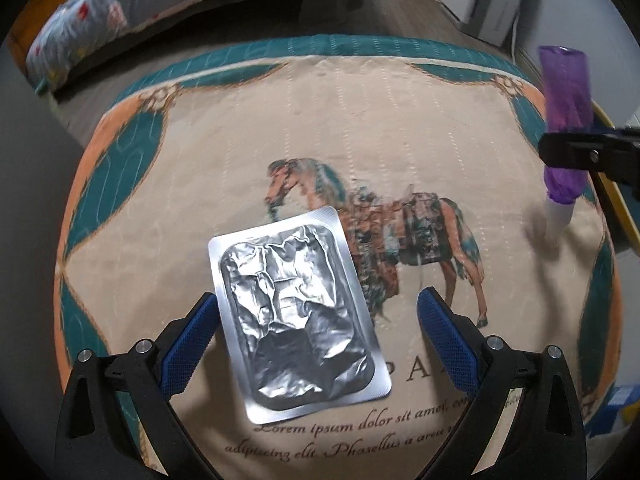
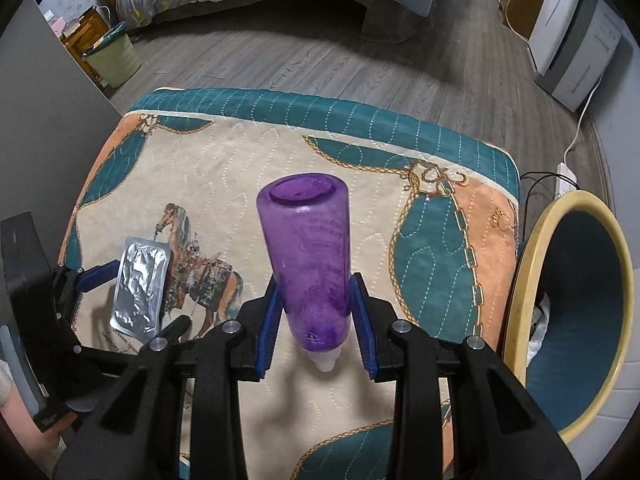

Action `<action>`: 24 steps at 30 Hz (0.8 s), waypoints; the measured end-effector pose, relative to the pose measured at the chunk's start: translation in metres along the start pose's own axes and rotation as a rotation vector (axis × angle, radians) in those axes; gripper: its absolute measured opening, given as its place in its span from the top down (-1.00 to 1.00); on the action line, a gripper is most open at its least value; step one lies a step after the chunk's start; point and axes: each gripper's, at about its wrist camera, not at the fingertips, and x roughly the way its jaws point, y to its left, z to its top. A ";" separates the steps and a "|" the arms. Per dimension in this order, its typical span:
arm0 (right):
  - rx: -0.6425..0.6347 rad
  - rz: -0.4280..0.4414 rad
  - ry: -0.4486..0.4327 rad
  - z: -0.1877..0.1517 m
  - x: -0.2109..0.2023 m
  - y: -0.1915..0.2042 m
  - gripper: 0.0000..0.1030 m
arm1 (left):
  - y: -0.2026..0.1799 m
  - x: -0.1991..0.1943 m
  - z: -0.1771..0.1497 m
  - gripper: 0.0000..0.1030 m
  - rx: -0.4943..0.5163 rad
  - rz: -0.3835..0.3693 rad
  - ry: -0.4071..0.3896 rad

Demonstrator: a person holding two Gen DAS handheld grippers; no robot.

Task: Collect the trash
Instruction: 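Grasp the silver blister pack with the left gripper while the right gripper holds the bottle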

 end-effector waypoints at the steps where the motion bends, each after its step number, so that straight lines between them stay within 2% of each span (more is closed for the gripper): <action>1: 0.005 -0.007 0.002 -0.001 0.002 -0.001 0.36 | -0.002 -0.001 -0.001 -0.86 0.003 0.004 -0.013; 7: 0.026 -0.015 0.034 -0.006 0.018 -0.003 0.35 | -0.005 -0.006 -0.012 -0.87 -0.011 0.003 -0.023; 11: 0.030 -0.015 0.068 -0.008 0.027 -0.002 0.34 | 0.008 -0.013 -0.024 -0.88 -0.024 0.001 -0.020; 14: 0.006 -0.032 0.084 -0.011 0.034 0.002 0.34 | 0.007 -0.015 -0.025 -0.82 -0.016 -0.004 -0.026; 18: -0.011 -0.050 0.093 -0.012 0.037 0.005 0.38 | 0.011 -0.019 -0.021 -0.33 0.002 -0.007 -0.049; 24: 0.008 -0.032 0.071 -0.008 0.024 0.003 0.38 | 0.016 -0.021 -0.011 -0.33 -0.022 -0.055 -0.057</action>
